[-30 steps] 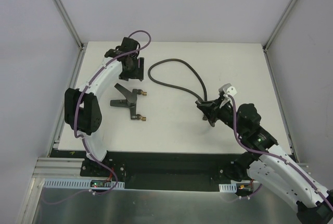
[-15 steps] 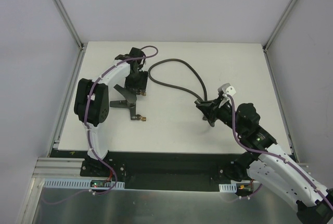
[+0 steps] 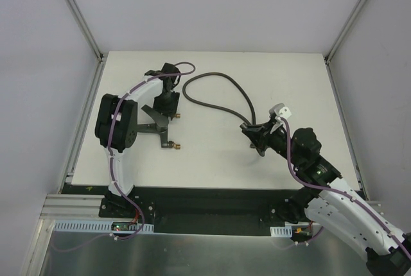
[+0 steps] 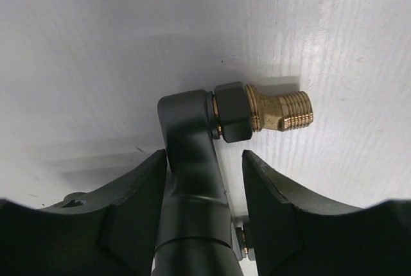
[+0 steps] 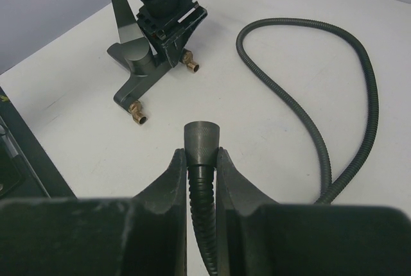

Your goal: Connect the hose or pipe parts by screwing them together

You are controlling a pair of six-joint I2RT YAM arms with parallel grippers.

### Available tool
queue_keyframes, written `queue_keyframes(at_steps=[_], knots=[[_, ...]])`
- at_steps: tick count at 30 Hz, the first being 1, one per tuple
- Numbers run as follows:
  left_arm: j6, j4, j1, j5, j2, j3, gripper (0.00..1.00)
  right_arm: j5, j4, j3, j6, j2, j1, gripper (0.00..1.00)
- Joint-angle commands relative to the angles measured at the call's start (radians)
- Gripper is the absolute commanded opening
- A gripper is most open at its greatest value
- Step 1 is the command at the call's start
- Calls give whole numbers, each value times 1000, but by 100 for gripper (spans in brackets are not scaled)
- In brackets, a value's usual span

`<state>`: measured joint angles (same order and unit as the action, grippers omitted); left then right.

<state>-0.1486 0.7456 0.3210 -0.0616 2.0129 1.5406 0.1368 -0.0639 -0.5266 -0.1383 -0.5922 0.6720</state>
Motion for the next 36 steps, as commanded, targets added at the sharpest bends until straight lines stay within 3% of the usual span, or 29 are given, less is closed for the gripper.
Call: queue_keyframes(at_steps=[1, 6, 9, 10, 15, 20, 26, 30, 36], knots=[[3, 14, 4, -9, 20, -30, 48, 6, -56, -3, 8, 19, -2, 1], [3, -17, 4, 3, 20, -56, 34, -6, -57, 8, -1, 19, 0, 1], [14, -28, 4, 28, 17, -56, 14, -11, -83, 29, -15, 12, -3, 1], [17, -31, 4, 42, 9, -56, 0, -5, -118, 37, -21, 6, -2, 1], [58, -46, 9, 101, -26, -60, 0, 55, -330, 89, -156, -67, -2, 1], [92, -49, 55, 161, -81, -80, 0, 216, -526, 79, -346, -346, -2, 1], [96, -51, 87, 192, -132, -88, 0, 227, -879, 83, -461, -645, 0, 1], [100, -52, 87, 259, -161, -79, 0, 224, -861, 21, -558, -757, 6, 1], [84, -66, 90, 373, -194, -86, 0, 190, -998, 4, -641, -908, 41, 1]])
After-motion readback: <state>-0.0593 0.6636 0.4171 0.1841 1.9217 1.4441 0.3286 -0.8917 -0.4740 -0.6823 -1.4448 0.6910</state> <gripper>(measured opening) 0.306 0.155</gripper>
